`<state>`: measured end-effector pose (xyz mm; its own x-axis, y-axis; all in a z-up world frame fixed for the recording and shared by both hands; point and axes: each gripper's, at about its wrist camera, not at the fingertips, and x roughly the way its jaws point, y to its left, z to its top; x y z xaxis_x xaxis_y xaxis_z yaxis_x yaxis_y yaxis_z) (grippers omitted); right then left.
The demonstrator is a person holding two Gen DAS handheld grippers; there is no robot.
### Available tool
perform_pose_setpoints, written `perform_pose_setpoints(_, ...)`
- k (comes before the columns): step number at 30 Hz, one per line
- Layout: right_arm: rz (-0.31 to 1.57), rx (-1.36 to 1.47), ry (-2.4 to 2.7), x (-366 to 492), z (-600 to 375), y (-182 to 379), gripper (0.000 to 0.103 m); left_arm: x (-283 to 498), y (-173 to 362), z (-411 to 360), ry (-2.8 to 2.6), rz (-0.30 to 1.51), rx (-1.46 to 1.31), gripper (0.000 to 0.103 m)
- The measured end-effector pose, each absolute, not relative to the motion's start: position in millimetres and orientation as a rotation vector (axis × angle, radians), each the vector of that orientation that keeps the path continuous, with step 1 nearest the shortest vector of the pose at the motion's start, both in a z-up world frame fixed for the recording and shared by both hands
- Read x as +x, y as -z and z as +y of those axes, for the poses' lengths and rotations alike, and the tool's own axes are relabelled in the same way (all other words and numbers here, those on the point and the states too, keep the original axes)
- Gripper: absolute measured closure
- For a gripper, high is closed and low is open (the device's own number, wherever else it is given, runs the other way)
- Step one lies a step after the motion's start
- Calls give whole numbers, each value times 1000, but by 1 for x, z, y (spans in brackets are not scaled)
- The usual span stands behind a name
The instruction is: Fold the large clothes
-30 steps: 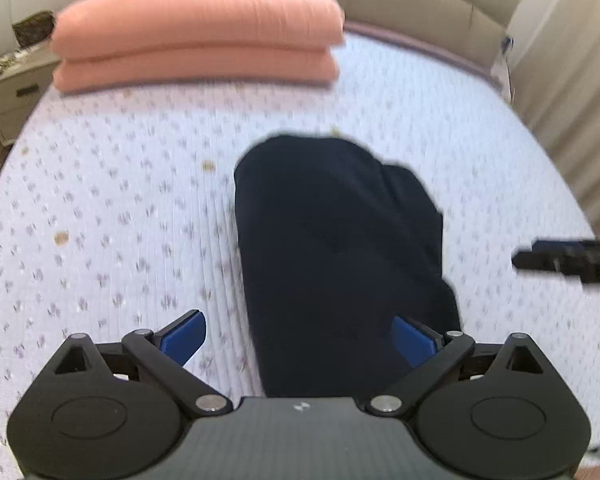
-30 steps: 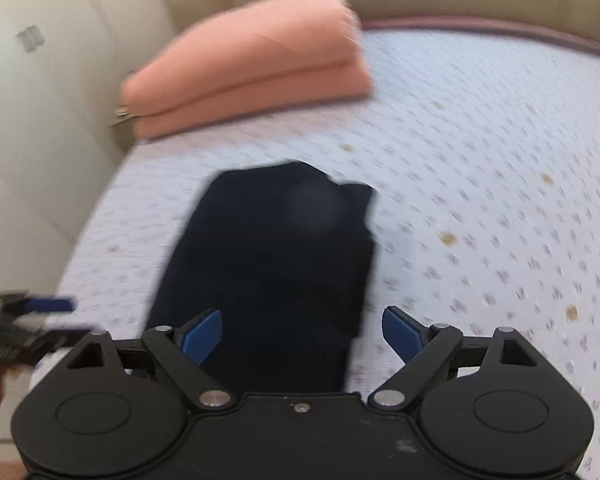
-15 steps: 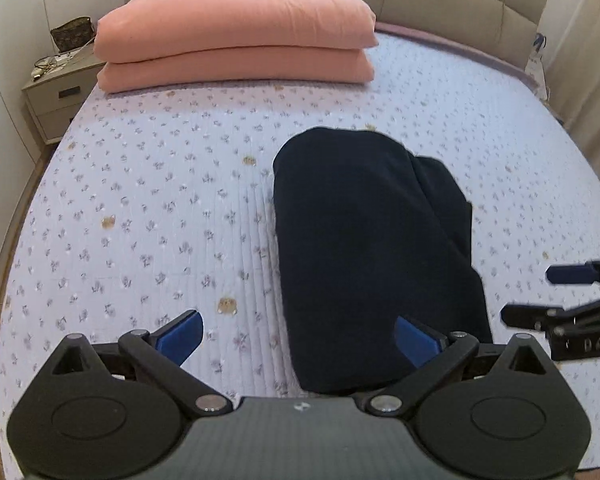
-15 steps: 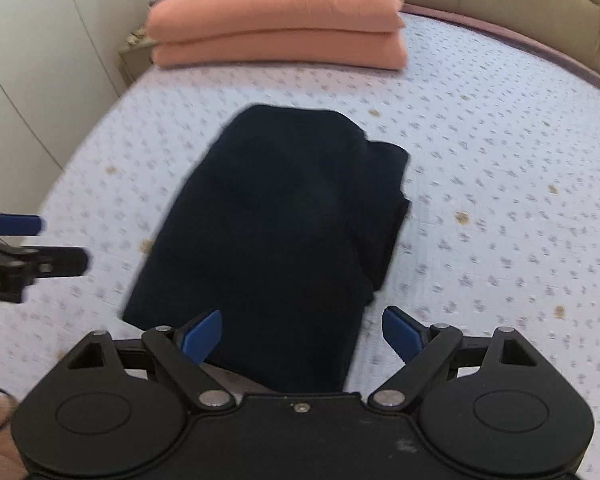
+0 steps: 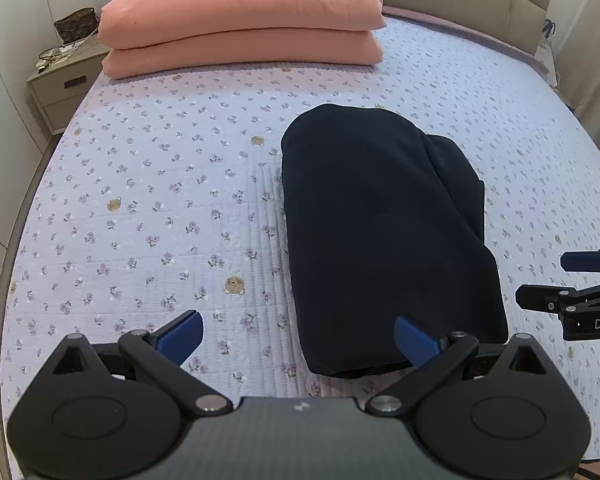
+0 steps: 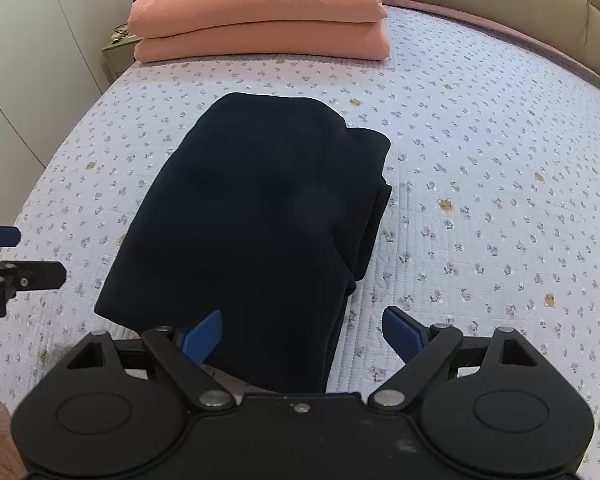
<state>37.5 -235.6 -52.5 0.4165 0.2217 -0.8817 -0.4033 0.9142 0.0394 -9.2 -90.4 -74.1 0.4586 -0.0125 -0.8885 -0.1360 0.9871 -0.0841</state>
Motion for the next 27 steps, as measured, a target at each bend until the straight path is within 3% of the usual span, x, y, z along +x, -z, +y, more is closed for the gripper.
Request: perform_pose_setpoints(27, 1078, -190, -437, 35, -232, 50, 1, -8, 76, -92, -64, 1104, -148, 0)
